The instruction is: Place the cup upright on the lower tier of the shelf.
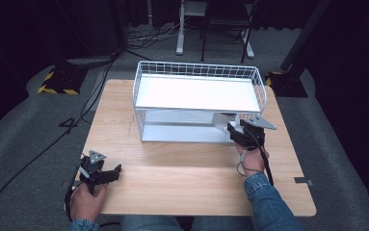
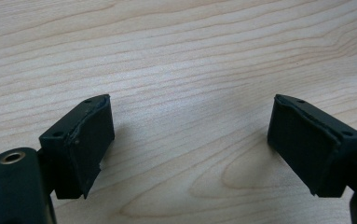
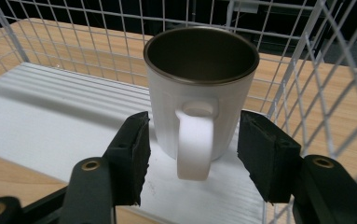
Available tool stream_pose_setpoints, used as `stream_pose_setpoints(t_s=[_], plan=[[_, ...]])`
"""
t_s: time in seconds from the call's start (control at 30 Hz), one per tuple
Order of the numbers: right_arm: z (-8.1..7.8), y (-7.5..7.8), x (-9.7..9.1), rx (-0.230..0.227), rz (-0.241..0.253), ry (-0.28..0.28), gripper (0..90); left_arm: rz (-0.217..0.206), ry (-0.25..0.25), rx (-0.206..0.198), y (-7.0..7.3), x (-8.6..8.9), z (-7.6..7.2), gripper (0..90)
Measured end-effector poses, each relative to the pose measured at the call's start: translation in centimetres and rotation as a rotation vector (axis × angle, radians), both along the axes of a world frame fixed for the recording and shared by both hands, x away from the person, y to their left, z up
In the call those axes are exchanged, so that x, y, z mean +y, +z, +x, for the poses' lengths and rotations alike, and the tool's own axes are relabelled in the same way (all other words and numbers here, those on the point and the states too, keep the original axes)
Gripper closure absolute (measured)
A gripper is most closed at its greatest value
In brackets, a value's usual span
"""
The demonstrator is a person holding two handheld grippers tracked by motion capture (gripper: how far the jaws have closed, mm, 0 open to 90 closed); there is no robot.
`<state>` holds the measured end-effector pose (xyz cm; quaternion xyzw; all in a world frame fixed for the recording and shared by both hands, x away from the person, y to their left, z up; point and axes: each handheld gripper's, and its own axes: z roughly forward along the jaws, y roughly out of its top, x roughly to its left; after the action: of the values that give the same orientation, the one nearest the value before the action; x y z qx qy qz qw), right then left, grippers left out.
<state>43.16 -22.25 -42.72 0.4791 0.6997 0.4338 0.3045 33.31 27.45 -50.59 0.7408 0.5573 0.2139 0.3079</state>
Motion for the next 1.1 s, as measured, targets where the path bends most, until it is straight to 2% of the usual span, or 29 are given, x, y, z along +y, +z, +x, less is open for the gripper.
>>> stream_pose_setpoints(t_s=[0.07, 0.1, 0.17, 0.3, 0.5, 0.67, 0.93, 1.1], plan=[[-0.2, 0.2, -0.1, -0.004, 0.000, 0.004, 42.9, -0.001, 0.001, 0.000, 0.0, 0.0, 0.0, 14.9], [-0.8, 0.7, -0.4, -0.026, -0.005, 0.021, 42.9, 0.000, 0.000, 0.000, 0.0, 0.0, 0.0, 14.9], [-1.4, 1.1, -0.6, -0.038, -0.006, 0.035, 42.8, -0.001, 0.001, 0.000, 0.0, 0.0, 0.0, 14.9], [-2.5, 1.9, -1.5, -0.042, 0.008, 0.066, 41.9, 0.000, -0.001, 0.000, 0.0, 0.0, 0.0, 14.9], [-3.7, 2.5, -3.0, 0.003, 0.029, 0.084, 40.4, 0.000, 0.000, 0.000, 0.0, 0.0, 0.0, 14.9], [-4.8, 2.7, -4.7, 0.024, 0.057, 0.072, 36.4, 0.000, 0.000, 0.000, 0.0, 0.0, 0.0, 14.9], [-6.1, 2.4, -7.2, 0.052, 0.018, 0.060, 30.2, 0.000, 0.000, 0.000, 0.0, 0.0, 0.0, 14.9], [-6.8, 2.1, -8.7, 0.074, 0.029, 0.050, 24.9, -0.001, 0.000, 0.000, 0.0, 0.0, 0.0, 14.9]])
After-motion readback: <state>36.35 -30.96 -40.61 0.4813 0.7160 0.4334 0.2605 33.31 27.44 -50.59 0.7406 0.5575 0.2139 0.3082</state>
